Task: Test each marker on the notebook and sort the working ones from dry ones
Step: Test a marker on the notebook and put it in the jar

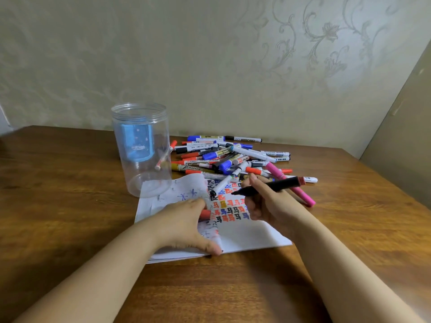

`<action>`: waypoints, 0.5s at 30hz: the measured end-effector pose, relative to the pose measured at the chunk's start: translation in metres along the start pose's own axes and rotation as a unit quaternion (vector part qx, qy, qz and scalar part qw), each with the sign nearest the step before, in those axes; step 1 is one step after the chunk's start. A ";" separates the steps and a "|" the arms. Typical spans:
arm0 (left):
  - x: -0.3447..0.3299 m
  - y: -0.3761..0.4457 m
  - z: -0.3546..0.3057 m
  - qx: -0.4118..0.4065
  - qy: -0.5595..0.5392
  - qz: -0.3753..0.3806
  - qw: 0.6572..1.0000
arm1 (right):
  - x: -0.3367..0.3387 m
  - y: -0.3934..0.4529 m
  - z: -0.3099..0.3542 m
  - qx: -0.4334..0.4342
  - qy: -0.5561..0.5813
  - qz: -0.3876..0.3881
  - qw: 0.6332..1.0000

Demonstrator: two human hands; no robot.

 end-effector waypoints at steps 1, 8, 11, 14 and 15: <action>0.000 0.001 -0.001 0.000 -0.006 0.005 1.000 | 0.000 -0.001 0.000 -0.003 -0.013 -0.014 1.000; 0.022 0.018 0.002 -0.002 -0.049 -0.017 0.999 | 0.009 -0.013 -0.002 0.032 -0.136 -0.046 0.989; 0.020 0.024 -0.003 -0.026 -0.057 -0.033 0.997 | 0.003 -0.010 -0.005 0.030 -0.163 -0.042 0.985; 0.010 0.025 0.003 -0.042 -0.064 -0.063 0.995 | -0.009 -0.004 -0.014 0.041 -0.183 -0.032 0.982; 0.007 0.025 0.007 -0.048 -0.070 -0.080 0.993 | -0.012 -0.003 -0.017 0.051 -0.189 -0.033 0.980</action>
Point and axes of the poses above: each hand's wrist, its own y-axis towards the middle knuckle, its own x-axis out of the back of the hand, z = x × y, the point moved 2 cm from there along y, towards the middle knuckle, and after that the axes turned 9 degrees about x, right-handed, at the moved point
